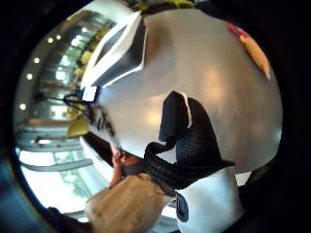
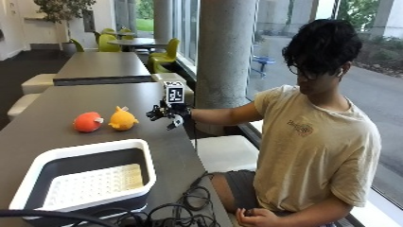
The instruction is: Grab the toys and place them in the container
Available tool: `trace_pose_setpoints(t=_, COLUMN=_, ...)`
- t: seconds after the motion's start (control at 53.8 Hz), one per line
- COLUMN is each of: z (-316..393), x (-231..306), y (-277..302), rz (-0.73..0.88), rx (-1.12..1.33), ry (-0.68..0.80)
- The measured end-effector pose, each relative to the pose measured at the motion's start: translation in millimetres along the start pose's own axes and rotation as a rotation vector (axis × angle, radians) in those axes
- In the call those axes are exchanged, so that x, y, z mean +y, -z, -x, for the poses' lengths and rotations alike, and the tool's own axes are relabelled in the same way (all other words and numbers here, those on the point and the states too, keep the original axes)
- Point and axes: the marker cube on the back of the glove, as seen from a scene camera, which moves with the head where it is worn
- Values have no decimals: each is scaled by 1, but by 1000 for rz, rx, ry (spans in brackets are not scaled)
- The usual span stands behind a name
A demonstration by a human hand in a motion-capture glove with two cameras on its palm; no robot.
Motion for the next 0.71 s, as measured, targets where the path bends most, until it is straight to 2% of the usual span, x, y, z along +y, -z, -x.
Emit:
trace_pose_setpoints(t=0.242, z=1, x=-3, y=1, rz=-6, rx=-19, ry=-8)
trace_pose_setpoints(t=0.335, z=6, x=0, y=-1, rz=-3, rx=-127, ry=-130)
trace_pose_setpoints(t=0.502, z=-3, x=-2, y=0, rz=-9, rx=-23, ry=-25)
trace_pose_setpoints(t=0.595, z=2, x=3, y=-2, rz=12, rx=-104, ry=-132)
trace_pose_setpoints(t=0.706, z=-12, x=-2, y=0, rz=-4, rx=-25, ry=-37)
